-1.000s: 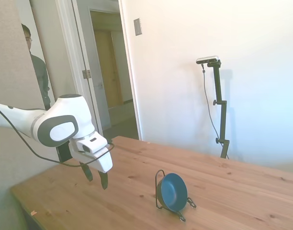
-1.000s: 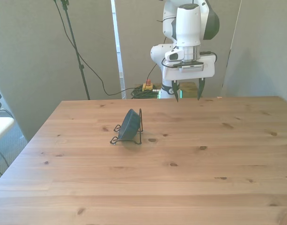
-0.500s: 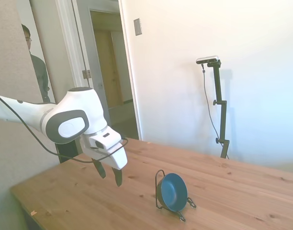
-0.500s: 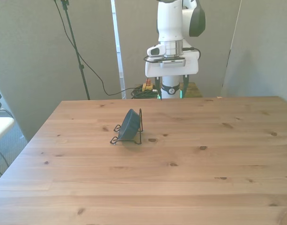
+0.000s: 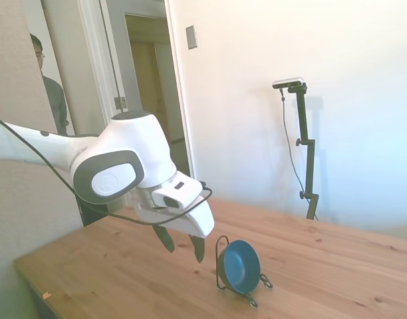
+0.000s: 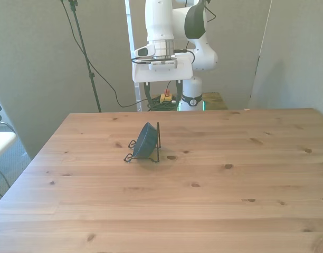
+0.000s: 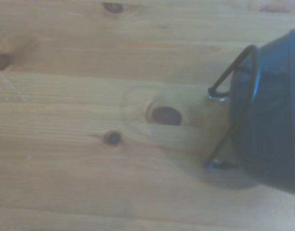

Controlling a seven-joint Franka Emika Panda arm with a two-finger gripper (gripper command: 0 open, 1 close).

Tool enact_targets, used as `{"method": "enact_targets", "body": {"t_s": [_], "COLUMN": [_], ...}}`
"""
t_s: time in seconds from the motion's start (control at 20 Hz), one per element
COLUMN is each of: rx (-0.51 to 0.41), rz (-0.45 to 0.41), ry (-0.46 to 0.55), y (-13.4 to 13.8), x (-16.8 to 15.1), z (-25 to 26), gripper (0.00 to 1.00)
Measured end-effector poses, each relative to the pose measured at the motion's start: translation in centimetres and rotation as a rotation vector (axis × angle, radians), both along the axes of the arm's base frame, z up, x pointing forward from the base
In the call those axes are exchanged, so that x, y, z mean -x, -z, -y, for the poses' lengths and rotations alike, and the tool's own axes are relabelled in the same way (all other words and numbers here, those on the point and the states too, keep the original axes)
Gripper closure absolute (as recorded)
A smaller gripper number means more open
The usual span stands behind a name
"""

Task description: Unload the bowl

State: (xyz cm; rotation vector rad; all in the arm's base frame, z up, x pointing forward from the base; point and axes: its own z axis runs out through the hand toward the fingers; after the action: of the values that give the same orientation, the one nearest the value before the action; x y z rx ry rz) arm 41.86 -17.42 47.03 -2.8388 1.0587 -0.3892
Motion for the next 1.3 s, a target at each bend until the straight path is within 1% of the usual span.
{"method": "enact_targets", "body": {"t_s": [0.15, 0.25, 0.55, 0.65, 1.0, 1.2, 1.3], "rx": [0.024, 0.019, -0.058, -0.084, -0.155, -0.181, -0.190], "rz": [0.010, 0.014, 0.075, 0.081, 0.030, 0.014, 0.009], "ry": [-0.059, -0.095, -0.219, -0.257, -0.380, -0.409, -0.413], "y": [1.0, 1.5, 1.9, 2.3, 4.7, 5.8, 5.8], "x": [-0.8, -1.2, -2.4, -3.0, -5.5, -6.2, -5.9], "z": [1.6, 3.0, 4.8, 5.3, 6.0, 7.0, 7.7], "gripper": [0.00, 0.00, 0.00, 0.00, 0.00, 0.00, 0.00]}}
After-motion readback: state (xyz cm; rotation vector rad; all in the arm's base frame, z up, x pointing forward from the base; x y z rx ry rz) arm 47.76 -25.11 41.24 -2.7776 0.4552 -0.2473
